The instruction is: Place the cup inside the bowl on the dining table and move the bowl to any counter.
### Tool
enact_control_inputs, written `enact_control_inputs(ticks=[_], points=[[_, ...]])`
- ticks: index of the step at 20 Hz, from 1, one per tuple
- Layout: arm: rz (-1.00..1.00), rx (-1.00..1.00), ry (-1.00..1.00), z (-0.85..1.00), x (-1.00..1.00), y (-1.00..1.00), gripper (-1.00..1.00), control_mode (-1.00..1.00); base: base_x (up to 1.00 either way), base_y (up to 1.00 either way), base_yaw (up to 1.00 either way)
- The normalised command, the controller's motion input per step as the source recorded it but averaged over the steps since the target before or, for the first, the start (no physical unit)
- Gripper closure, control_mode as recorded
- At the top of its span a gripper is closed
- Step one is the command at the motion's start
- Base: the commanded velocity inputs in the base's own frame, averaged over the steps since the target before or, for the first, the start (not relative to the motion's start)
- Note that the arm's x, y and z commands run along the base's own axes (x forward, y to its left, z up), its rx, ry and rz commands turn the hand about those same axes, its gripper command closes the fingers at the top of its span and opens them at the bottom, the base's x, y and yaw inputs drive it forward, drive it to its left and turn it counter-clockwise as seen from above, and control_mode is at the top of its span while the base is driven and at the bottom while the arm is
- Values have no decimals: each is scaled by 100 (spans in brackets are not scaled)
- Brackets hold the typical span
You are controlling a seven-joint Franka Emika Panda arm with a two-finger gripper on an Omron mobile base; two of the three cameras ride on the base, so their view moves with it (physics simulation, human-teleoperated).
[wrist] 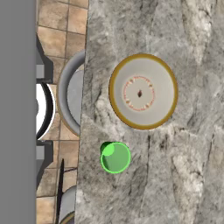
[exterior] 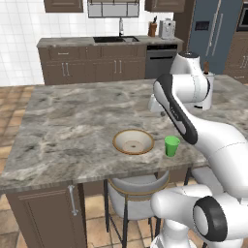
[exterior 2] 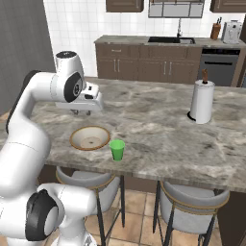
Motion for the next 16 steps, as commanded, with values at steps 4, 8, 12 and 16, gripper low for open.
enact_control_inputs(ticks=[4,8,12,16], points=[[0,0,0,-8,0,0,-100,-100,0,0,0],[0,0,0,-16,0,0,-100,-100,0,0,0],[0,0,0,-20,0,-1,-100,-100,0,0,0],[0,0,2,-14,3,-18,-100,-100,0,0,0]])
